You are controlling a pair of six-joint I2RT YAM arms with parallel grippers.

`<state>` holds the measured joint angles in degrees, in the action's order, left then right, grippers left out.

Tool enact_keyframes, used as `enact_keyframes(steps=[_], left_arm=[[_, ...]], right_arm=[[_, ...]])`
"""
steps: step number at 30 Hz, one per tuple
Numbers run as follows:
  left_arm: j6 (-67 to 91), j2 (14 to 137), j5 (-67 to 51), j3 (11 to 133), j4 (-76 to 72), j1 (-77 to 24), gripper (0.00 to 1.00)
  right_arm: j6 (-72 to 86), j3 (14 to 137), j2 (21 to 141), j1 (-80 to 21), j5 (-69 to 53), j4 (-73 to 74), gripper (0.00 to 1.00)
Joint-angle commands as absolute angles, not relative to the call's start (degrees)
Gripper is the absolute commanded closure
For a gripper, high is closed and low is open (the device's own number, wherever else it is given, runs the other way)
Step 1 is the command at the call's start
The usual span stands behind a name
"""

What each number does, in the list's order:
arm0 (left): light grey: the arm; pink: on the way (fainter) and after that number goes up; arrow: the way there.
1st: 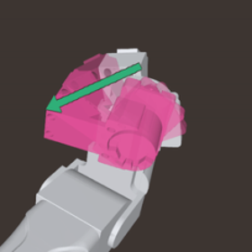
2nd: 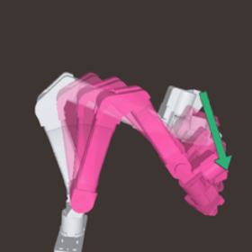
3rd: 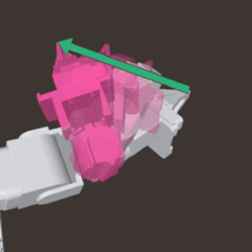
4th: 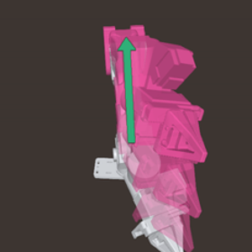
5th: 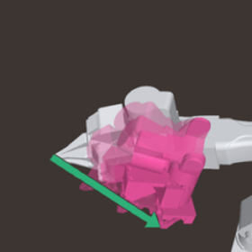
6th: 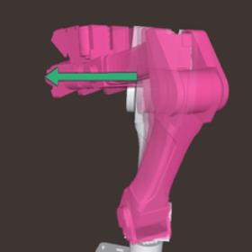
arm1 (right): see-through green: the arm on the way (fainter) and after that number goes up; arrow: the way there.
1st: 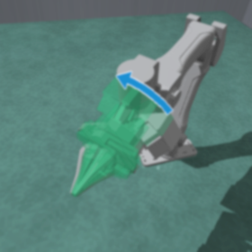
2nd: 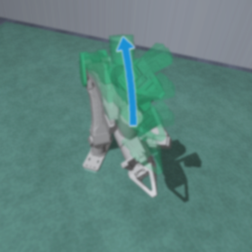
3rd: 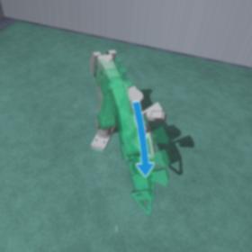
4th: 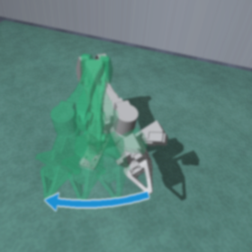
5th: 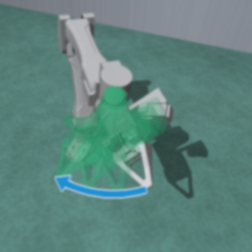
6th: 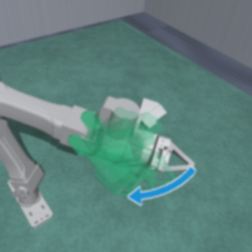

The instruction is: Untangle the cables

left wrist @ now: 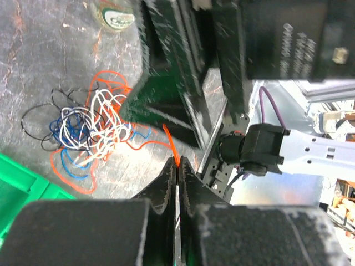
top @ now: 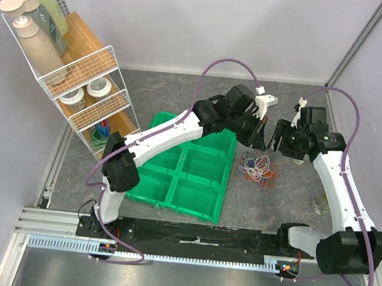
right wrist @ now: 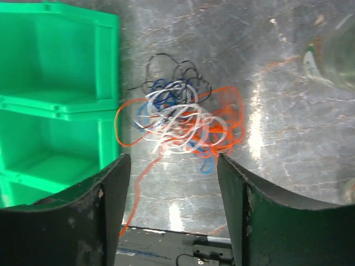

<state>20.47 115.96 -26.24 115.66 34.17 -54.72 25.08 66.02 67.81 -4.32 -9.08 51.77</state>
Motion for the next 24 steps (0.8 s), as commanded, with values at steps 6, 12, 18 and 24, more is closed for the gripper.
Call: enact_keyframes(steps=[6,12,18,24], left_arm=[[21.18,104.24,-27.24,114.25,32.87,-54.75,0.98],[21.71,102.75,-25.49,117.42,34.89,-54.76,0.98],[22.15,102.57,-25.4,119.53,35.07,-54.75,0.98],[22.15,103.53,-25.4,121.46,35.07,-54.67,0.98]], right_arm=[[19.77,64.34,68.64,-4.04,1.06,52.21,0.17],[23.11,60.13,71.35,-2.02,-13.26,49.13,0.17],[22.86,53.62,75.32,-2.2,-18.44,45.7,0.26],[21.1,52.47,71.82,-2.81,-18.12,46.31,0.23]])
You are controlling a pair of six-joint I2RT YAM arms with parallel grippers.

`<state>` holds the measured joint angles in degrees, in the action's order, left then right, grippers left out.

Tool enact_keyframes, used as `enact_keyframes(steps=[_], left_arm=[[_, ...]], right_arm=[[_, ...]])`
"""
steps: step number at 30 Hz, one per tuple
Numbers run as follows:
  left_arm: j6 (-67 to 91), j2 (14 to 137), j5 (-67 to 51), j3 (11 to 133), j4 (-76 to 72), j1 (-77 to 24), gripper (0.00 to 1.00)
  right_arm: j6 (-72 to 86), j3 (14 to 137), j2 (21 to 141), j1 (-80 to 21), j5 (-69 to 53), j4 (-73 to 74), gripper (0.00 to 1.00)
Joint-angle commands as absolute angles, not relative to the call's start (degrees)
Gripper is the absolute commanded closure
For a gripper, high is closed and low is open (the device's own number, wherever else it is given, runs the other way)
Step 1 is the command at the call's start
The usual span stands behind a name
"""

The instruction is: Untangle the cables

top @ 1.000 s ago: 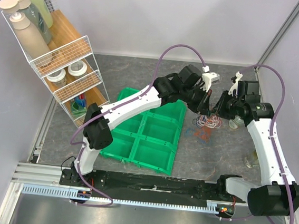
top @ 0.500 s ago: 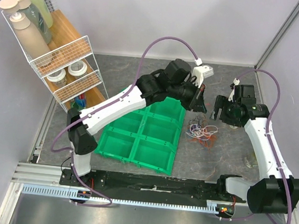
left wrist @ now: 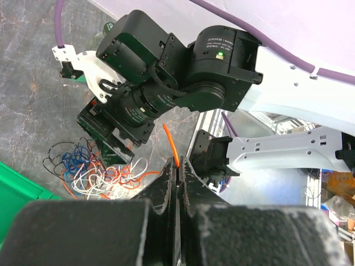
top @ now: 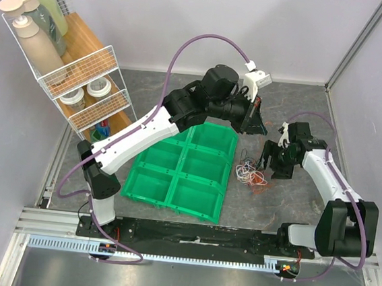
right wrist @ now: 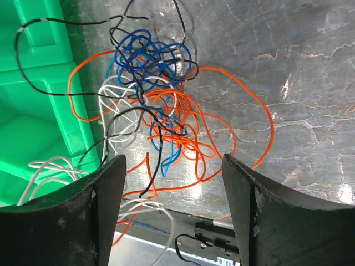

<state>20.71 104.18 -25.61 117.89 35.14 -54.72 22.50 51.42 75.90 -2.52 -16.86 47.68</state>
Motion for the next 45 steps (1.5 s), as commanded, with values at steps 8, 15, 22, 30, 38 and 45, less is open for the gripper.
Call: enact_keyframes(steps=[8,15,22,30,38,45], left_arm=[[20.39,102.39,-19.08,123.13,35.33,-54.75,0.98],[20.3,102.74,-19.16,125.86,34.45,-54.76,0.98],[19.51,103.27,-18.2,126.74,34.45,-54.58,0.98],[19.6,104.85,-16.7,127.26,34.45,-54.41,0.98],[20.13,105.64,-17.49,128.76,34.45,-54.05,0.98],[20.04,104.77,-19.59,128.85,33.93,-53.88,0.98]], right_arm=[[16.44,56.17,63.9,-3.16,-13.26,49.4,0.2],[17.93,54.67,60.03,-5.01,-23.8,42.02,0.22],[18.46,55.71,59.24,-6.24,-19.91,45.42,0.27],[18.54,62.31,59.95,-6.24,-8.61,59.32,0.24],[18.27,58.99,60.03,-8.17,-24.95,49.16,0.24],[26.88,50.11,60.55,-8.7,-22.44,33.05,0.27]])
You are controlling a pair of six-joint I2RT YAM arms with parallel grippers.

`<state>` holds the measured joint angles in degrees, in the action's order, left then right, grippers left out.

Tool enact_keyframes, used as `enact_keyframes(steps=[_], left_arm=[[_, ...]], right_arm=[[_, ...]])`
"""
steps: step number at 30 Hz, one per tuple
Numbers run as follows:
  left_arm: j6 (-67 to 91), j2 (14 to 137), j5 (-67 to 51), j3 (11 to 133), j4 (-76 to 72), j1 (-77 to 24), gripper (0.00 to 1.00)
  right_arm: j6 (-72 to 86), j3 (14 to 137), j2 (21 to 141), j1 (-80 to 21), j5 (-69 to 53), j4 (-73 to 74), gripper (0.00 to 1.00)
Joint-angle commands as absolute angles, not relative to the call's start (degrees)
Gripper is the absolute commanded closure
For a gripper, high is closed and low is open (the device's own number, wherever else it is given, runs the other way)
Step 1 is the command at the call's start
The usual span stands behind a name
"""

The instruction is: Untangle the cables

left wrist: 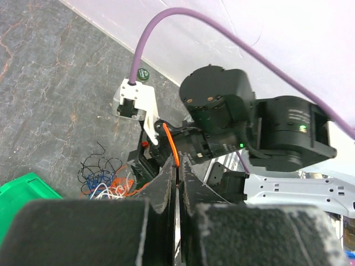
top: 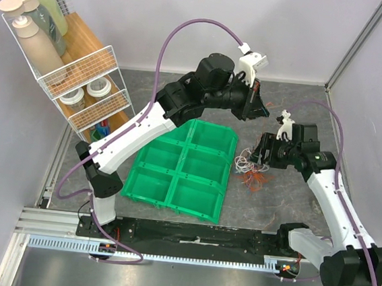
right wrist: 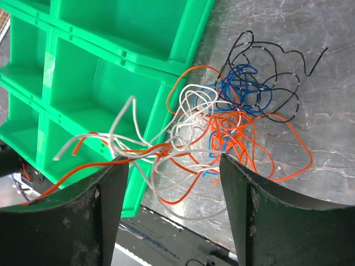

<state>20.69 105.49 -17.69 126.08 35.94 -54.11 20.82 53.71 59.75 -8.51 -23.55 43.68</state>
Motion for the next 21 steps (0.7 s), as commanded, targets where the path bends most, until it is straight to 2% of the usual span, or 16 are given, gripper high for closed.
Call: enact_keyframes(steps=[1,4,6,9,16,21], left_arm=[[19.87,104.33,-20.64,128.93,33.49,-53.88,0.98],[18.73,102.84,-24.07,128.93,32.52,-53.88,0.98],[17.06,101.52,-25.4,129.02,32.17,-53.88,0.98],[14.16,98.8,-23.92,129.9,32.26,-53.88,0.98],[7.21,91.86,-11.09,135.96,30.07,-53.88,0.98],[6.59,89.56,-9.06,136.93,26.81,-53.88,0.98]], right_arm=[[27.94,49.23,61.43,-8.7,-17.8,33.13,0.28],[29.79,47.55,64.85,-8.7,-7.41,34.45,0.34],[31.11,47.37,67.66,-8.7,-3.19,35.94,0.42],[33.4,47.29,70.31,-8.53,4.46,39.1,0.48],[31.29,47.46,72.51,-8.17,7.47,40.52,0.44],[28.83,47.9,74.27,-8.0,9.05,41.04,0.44]])
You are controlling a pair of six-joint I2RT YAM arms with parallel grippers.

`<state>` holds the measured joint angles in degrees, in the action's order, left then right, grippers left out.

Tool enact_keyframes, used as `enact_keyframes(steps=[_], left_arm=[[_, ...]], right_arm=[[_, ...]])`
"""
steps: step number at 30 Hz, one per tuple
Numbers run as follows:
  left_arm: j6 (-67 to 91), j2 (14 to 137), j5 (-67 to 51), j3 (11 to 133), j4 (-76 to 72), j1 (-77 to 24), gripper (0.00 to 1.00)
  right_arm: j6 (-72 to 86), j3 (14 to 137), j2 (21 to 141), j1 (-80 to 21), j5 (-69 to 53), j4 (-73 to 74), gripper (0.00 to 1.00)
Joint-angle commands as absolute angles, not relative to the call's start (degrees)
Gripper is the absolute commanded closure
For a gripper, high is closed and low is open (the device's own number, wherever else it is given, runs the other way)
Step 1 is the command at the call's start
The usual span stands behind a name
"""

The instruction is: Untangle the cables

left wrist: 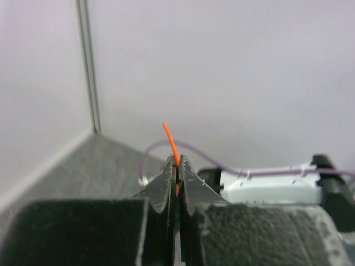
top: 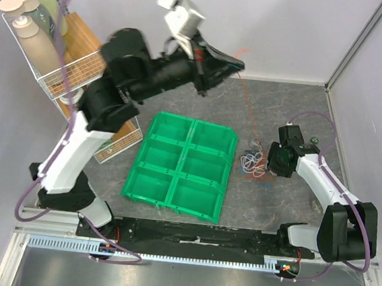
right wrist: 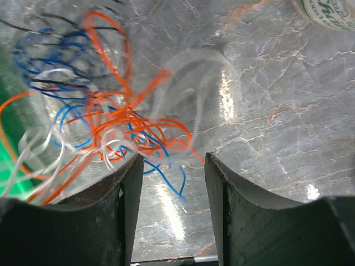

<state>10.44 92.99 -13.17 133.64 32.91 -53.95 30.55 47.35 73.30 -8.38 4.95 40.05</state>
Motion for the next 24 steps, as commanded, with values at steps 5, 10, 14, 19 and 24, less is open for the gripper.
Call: enact_keyframes(steps=[5,10,14,19,24], left_arm=[[5.71,86.93,-7.12,137.37,20.58,-53.88,0.98],[9.31,87.97,-10.8,137.02,18.37,-53.79,0.98],[12.21,90.26,-13.27,136.14,18.72,-53.88,0.98],[12.39,91.84,-13.01,136.14,19.16,-53.7,0.98],[13.18,92.29,-13.8,136.76,18.46,-53.7,0.98]], right_arm=[[26.46,47.55,74.44,-7.91,7.04,39.99,0.41],[24.53,48.42,74.88,-8.09,2.39,39.55,0.37],[21.98,52.45,70.59,-8.96,-6.31,41.04,0.31],[20.39,60.11,64.09,-11.69,-13.52,44.38,0.23],[21.27,60.56,59.51,-13.45,-17.93,43.77,0.22]])
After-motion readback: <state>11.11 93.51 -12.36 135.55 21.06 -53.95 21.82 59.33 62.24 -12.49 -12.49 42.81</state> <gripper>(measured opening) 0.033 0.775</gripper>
